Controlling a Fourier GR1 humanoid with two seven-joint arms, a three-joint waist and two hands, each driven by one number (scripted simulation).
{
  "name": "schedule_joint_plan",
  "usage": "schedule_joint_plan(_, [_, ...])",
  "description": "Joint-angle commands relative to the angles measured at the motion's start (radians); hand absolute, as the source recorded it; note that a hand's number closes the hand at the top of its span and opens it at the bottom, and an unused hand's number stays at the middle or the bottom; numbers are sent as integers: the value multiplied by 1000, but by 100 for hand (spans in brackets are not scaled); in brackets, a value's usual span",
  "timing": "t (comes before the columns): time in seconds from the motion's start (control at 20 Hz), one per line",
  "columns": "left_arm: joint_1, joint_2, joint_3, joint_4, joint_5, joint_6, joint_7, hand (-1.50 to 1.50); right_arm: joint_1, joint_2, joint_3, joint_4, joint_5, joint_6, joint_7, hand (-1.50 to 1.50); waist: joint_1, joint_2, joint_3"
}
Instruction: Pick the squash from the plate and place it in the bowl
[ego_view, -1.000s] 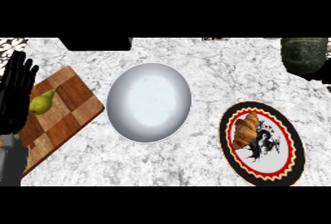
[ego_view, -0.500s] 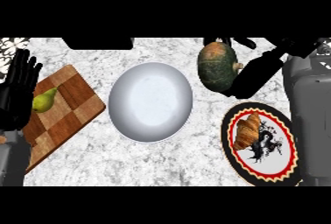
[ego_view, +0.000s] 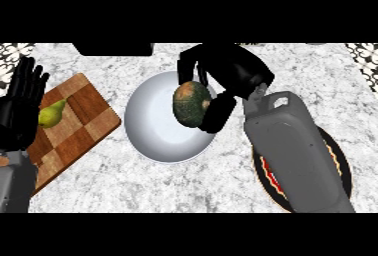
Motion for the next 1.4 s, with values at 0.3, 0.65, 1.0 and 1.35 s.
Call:
schedule_joint_plan(0.3, [-30,6,7,19,3,-1,15,0,80,49,125,335,55,-354,-23,-150,13,6,0])
schedule_joint_plan(0.65, [-49,-9,-12,53,-10,-9,-13,0,58,49,120,434,-216,-541,-169,-150,19,8,1])
schedule_joint_plan(1.0, [-52,21,16,-7,5,8,62,0,57,41,-48,428,-245,-731,-310,-150,-3,2,1])
schedule_joint_plan(1.35, [-25,-32,-9,-7,-28,43,10,0,38,-85,-237,503,-363,-689,-377,-150,-5,3,1])
